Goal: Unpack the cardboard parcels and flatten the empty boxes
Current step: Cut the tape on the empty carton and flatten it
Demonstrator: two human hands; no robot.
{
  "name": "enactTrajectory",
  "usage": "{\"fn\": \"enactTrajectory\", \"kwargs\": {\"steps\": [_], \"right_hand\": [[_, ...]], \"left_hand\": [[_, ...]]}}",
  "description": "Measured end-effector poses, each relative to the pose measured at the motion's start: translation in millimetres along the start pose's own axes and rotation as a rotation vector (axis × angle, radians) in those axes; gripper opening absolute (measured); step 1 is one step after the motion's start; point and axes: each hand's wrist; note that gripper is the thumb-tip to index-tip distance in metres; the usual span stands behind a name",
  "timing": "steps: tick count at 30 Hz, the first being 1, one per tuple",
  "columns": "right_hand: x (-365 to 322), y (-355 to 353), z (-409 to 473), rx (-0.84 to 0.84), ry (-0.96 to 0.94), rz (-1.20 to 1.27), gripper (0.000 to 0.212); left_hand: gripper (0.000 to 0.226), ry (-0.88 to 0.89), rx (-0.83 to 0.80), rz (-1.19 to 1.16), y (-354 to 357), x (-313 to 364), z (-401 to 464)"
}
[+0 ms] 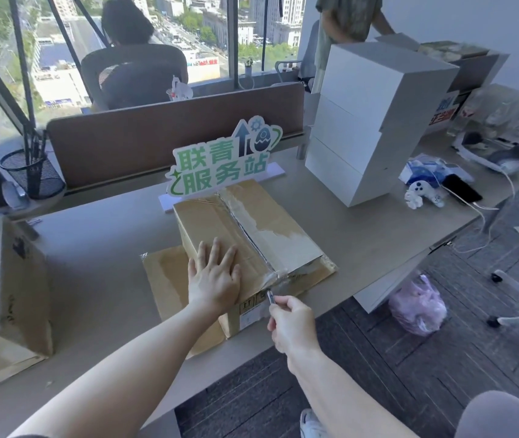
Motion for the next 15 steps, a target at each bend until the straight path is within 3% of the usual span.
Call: {"fn": "enactTrajectory", "kwargs": {"steps": [3,9,15], "right_hand": [[-7,-26,-2,0.000,0.000,-0.028,0.014],[-38,-97,64,0.238,-0.029,0.087,0.012],[-74,-130,176,0.221,-0.053,-0.140,0.011]], "left_hand": [[0.054,0.007,-0.024,-0.003,-5,-3,-2],[0.055,0.012,0.020,-0.004,-16,-8,3],[0.043,-0.078,0.048,-0.016,-27,-4,46]]}}
Point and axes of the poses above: each hand's wrist, its own z-axis towards the middle knuckle, its own y-axis out of the palm, x = y × z, and after that the axes turned 4 degrees about y, right-handed
